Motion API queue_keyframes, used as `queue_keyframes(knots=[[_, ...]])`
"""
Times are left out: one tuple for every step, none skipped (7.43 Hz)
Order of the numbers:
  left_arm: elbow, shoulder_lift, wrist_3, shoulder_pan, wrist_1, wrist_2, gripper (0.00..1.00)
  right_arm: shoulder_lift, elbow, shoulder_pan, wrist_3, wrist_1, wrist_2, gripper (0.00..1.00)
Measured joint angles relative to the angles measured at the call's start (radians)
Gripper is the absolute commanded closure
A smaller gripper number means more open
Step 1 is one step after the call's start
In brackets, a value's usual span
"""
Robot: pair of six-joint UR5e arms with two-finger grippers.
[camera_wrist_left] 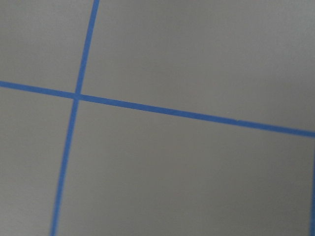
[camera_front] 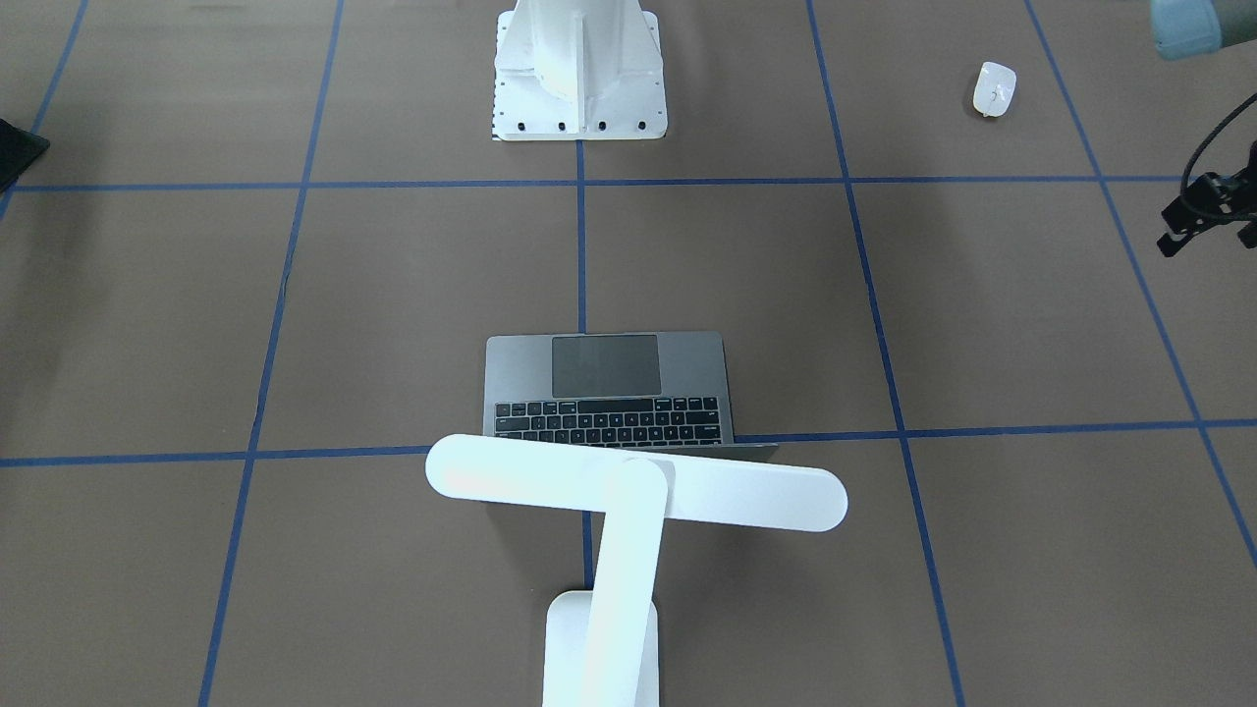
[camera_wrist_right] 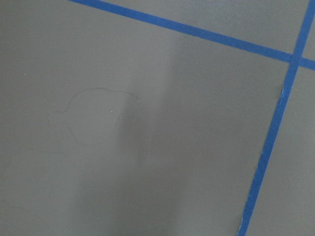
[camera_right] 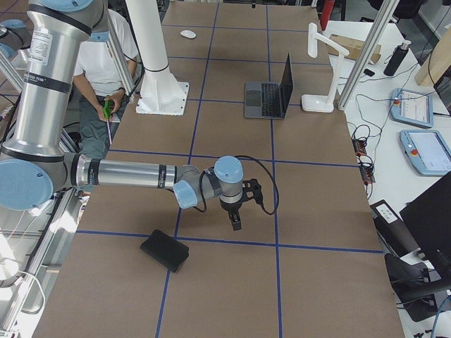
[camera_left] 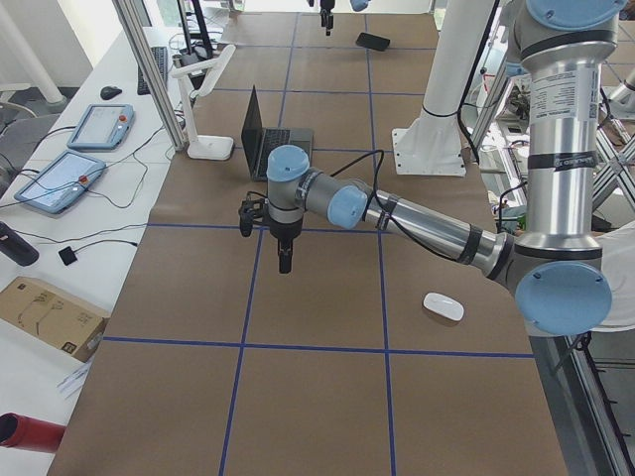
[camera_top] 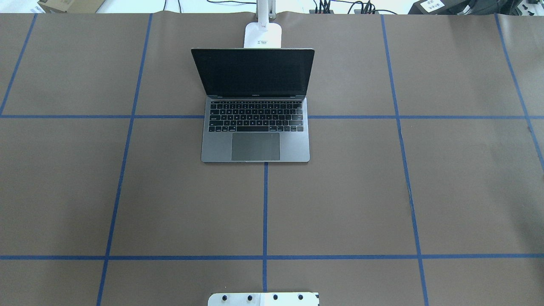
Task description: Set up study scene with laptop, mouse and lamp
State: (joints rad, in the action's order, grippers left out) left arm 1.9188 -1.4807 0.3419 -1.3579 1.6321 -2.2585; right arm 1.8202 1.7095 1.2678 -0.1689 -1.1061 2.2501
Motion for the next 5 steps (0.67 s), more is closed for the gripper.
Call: queue_keyframes(knots=[[-0.040, 0.015, -0.151, -0.053, 0.000, -0.016, 0.00, 0.008, -0.005, 0.001, 0.017, -0.002, -0.003, 0.00], [-0.067, 0.028, -0.255, -0.091, 0.000, -0.026, 0.00, 0.023, -0.008, 0.002, 0.058, -0.004, 0.005, 0.00], [-0.077, 0.047, -0.318, -0.115, 0.000, -0.032, 0.00, 0.039, -0.017, 0.004, 0.116, -0.005, 0.016, 0.00], [-0.075, 0.065, -0.347, -0.126, 0.000, -0.046, 0.00, 0.050, -0.037, 0.016, 0.178, -0.008, 0.043, 0.00], [-0.067, 0.080, -0.355, -0.131, 0.000, -0.070, 0.00, 0.058, -0.073, 0.042, 0.250, -0.014, 0.102, 0.00]])
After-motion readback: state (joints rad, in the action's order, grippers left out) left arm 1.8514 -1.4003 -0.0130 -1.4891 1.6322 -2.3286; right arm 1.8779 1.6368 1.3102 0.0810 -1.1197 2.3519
